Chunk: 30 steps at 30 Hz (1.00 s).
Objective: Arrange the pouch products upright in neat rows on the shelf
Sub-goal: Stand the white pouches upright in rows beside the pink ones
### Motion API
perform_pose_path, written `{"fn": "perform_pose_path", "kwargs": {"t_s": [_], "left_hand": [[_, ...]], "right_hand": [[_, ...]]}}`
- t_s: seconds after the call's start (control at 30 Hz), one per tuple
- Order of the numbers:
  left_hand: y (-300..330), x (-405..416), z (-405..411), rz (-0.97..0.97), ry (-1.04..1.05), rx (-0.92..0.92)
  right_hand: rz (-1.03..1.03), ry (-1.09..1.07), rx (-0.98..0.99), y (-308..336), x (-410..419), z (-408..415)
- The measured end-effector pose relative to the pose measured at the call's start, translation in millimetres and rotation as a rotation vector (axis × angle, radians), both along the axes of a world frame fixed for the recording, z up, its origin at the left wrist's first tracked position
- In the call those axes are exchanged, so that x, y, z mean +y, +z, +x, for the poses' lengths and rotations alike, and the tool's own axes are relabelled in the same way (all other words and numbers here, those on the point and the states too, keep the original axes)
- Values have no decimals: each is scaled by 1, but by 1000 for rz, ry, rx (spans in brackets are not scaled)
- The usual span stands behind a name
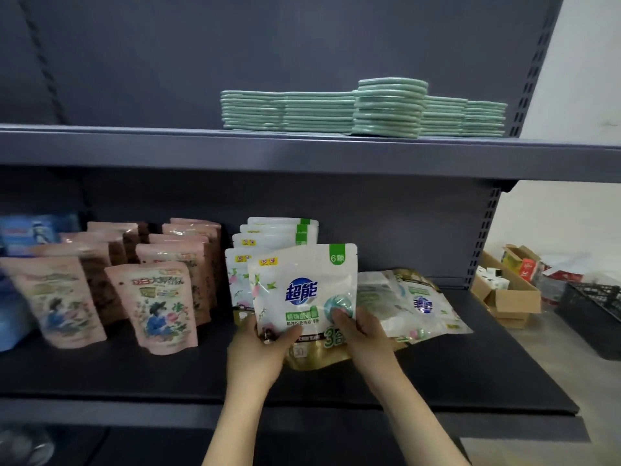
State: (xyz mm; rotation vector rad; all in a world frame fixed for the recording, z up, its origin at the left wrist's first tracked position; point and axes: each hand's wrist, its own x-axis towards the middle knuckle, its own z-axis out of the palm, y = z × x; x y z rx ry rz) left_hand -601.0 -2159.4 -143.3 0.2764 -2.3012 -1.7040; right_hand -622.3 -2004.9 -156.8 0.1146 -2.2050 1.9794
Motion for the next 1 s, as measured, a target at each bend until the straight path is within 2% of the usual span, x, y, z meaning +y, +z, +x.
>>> {"fn": "perform_pose_path", "kwargs": {"t_s": [0.1, 0.23, 0.4, 0.5, 0.67, 0.87, 1.0], "left_hand": [[-10, -19, -2, -95, 102, -28], [-15, -35, -6, -203, 132, -84], [-19, -43, -19, -143, 100, -30], [-24, -44, -24, -28, 48, 22], [-31, -41, -25, 30, -6, 131], [-35, -42, -23, 7, -83, 162], [-34, -43, -23, 32, -84, 128]], "right_hand": [[136, -41, 27, -11, -28, -8], [578, -211, 80, -22, -48, -19], [504, -231, 154, -23, -61, -21], [421, -265, 124, -23, -60, -21], [319, -275, 98, -24, -63, -13], [305, -290, 105, -27, -63, -10], [367, -300, 104, -29, -60, -6]]}}
